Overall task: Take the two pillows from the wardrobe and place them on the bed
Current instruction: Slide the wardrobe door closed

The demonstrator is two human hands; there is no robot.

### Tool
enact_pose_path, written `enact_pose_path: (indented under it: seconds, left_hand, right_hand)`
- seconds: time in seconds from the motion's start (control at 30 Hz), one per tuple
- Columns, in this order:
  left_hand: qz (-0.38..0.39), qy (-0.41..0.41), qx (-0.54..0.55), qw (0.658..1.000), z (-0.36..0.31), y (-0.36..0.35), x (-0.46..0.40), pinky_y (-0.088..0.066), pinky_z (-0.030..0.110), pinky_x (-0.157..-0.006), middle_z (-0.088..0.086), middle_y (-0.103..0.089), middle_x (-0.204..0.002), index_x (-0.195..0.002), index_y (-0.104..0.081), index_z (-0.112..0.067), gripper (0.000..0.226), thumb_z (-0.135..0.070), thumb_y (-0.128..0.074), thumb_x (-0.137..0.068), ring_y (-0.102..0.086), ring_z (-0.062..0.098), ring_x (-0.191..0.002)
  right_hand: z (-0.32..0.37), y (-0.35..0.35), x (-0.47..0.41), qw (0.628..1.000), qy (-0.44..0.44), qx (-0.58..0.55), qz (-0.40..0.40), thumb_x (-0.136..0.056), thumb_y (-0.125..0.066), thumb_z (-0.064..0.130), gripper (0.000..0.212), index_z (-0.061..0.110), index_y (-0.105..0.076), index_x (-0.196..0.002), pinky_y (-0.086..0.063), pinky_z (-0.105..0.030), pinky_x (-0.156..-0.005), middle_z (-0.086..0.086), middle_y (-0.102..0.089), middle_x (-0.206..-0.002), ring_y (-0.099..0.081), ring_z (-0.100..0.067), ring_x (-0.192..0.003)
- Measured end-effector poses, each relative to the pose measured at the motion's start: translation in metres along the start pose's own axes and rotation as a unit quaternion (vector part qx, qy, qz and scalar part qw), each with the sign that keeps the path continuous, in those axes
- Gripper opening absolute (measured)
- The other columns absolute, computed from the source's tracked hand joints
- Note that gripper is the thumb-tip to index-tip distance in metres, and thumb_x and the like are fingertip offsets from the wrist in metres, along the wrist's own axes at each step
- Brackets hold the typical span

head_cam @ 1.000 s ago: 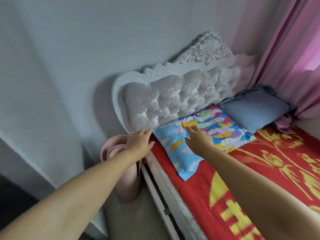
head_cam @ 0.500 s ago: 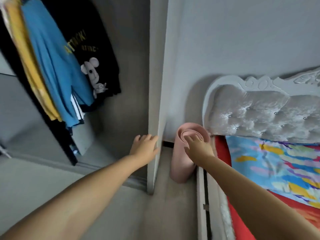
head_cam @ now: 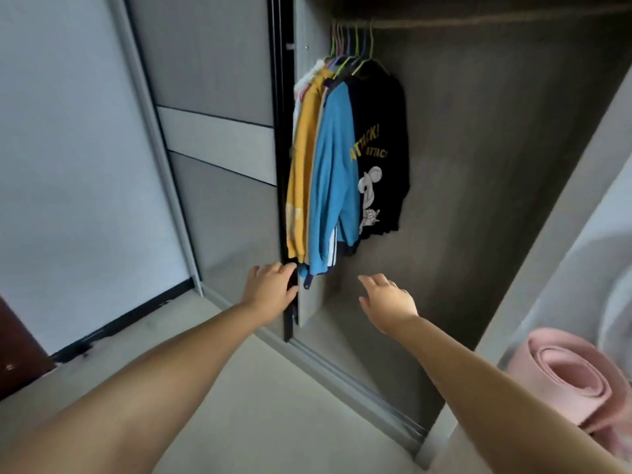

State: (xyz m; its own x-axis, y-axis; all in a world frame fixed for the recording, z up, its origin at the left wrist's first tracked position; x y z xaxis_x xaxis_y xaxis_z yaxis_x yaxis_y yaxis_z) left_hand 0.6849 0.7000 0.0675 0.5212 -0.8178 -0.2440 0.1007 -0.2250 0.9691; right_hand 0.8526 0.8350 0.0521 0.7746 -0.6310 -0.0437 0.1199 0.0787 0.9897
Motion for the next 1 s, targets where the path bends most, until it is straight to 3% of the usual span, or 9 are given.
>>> enact_pose_path:
  seconds: [0.13,0.27,0.43,0.6,0.8,0.9,1.0]
  left_hand:
    - [-0.018,0.028,-0.017,0.999,0.091,0.023,-0.026,-0.037,0.038,-0.1,0.007,-0.056,-0.128,-0.137,-0.04,-0.022,0.049,-0.039,-0.046,-0.092,-0.052,0.027,-0.118]
    - [-0.023,0.035,-0.025,0.999,0.134,0.029,-0.058,-0.036,0.037,-0.099,0.007,-0.056,-0.128,-0.138,-0.039,-0.022,0.049,-0.04,-0.045,-0.092,-0.052,0.027,-0.118]
    - [-0.033,0.005,-0.008,0.999,0.151,0.02,-0.12,-0.036,0.04,-0.1,0.008,-0.054,-0.131,-0.139,-0.037,-0.021,0.05,-0.038,-0.044,-0.093,-0.051,0.028,-0.119]
    - [-0.06,-0.005,-0.002,0.998,0.178,0.011,-0.218,-0.032,0.04,-0.104,0.006,-0.052,-0.134,-0.141,-0.035,-0.021,0.05,-0.035,-0.044,-0.093,-0.046,0.025,-0.124]
    - [-0.097,-0.041,0.007,0.994,0.21,0.02,-0.345,-0.032,0.039,-0.104,0.007,-0.051,-0.132,-0.139,-0.036,-0.019,0.051,-0.03,-0.048,-0.091,-0.046,0.026,-0.122]
    - [-0.119,-0.06,0.014,0.991,0.22,0.022,-0.395,-0.03,0.039,-0.109,0.007,-0.04,-0.145,-0.144,-0.029,-0.016,0.058,-0.03,-0.048,-0.091,-0.039,0.025,-0.131]
    - [-0.118,-0.077,0.021,0.99,0.226,0.02,-0.445,-0.019,0.044,-0.118,0.009,-0.014,-0.158,-0.149,-0.014,-0.017,0.068,-0.031,-0.049,-0.092,-0.016,0.023,-0.145]
  right_hand:
    - [0.085,0.002,-0.051,0.999,0.031,-0.018,-0.006,-0.1,-0.038,0.026,0.047,0.021,-0.033,-0.146,-0.041,-0.041,-0.099,-0.006,-0.042,-0.143,-0.046,-0.028,-0.128]
    - [0.131,0.002,-0.094,0.999,0.053,-0.009,0.0,-0.1,-0.037,0.028,0.048,0.02,-0.031,-0.147,-0.042,-0.042,-0.099,-0.007,-0.042,-0.142,-0.045,-0.029,-0.128]
    - [0.147,0.01,-0.171,0.998,0.053,-0.014,-0.019,-0.101,-0.038,0.028,0.046,0.019,-0.033,-0.145,-0.048,-0.042,-0.09,-0.008,-0.046,-0.137,-0.053,-0.03,-0.119]
    - [0.158,0.017,-0.285,0.995,0.067,-0.026,-0.062,-0.1,-0.038,0.027,0.049,0.02,-0.03,-0.148,-0.05,-0.04,-0.084,-0.006,-0.041,-0.144,-0.05,-0.028,-0.122]
    - [0.166,0.047,-0.428,0.989,0.067,-0.062,-0.115,-0.1,-0.044,0.03,0.056,0.018,-0.025,-0.151,-0.052,-0.041,-0.094,-0.004,-0.033,-0.151,-0.041,-0.025,-0.134]
    - [0.169,0.06,-0.478,0.978,0.034,-0.145,-0.148,-0.098,-0.049,0.027,0.065,0.015,-0.016,-0.153,-0.051,-0.038,-0.096,-0.006,-0.025,-0.155,-0.044,-0.025,-0.133]
    - [0.173,0.061,-0.518,0.963,-0.009,-0.205,-0.178,-0.096,-0.053,0.029,0.077,0.012,-0.005,-0.155,-0.043,-0.038,-0.108,-0.008,-0.014,-0.159,-0.031,-0.025,-0.143]
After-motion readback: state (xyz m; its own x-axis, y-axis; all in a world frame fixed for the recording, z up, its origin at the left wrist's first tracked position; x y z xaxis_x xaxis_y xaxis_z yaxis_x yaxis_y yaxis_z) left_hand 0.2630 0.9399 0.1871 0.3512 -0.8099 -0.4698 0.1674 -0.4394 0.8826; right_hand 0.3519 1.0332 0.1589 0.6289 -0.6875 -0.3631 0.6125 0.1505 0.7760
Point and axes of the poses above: each hand's wrist, its own x-axis away from the middle knuckle, its own y-axis out of the back of the hand, z = x × y, the point moved 6 cm from there along -x, towards the middle knuckle
